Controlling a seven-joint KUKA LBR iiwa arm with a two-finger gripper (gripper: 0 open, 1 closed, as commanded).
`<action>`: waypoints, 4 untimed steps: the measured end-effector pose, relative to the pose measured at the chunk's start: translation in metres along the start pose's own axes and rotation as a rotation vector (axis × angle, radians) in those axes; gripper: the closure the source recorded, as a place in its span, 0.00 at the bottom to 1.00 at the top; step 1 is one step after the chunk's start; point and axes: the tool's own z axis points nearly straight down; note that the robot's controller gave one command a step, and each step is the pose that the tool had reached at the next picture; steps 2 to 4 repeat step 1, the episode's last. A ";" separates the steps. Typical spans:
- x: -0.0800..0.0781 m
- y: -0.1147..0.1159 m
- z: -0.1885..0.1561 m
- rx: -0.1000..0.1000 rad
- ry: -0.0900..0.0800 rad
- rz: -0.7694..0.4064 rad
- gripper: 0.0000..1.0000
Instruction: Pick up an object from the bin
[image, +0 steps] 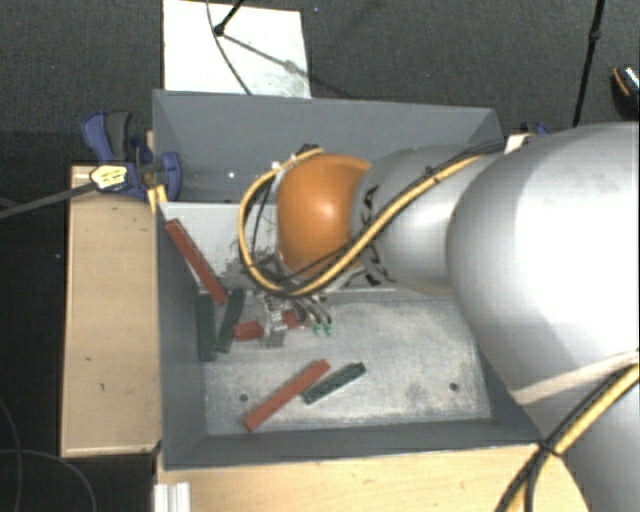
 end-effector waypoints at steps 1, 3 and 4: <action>0.016 -0.020 -0.148 0.000 -0.008 -0.109 1.00; 0.016 -0.020 -0.148 0.000 -0.008 -0.109 1.00; 0.016 -0.020 -0.148 0.000 -0.008 -0.109 1.00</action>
Offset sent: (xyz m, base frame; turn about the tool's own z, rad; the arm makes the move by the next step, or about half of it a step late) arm -0.0154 -0.0222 0.1415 -0.1104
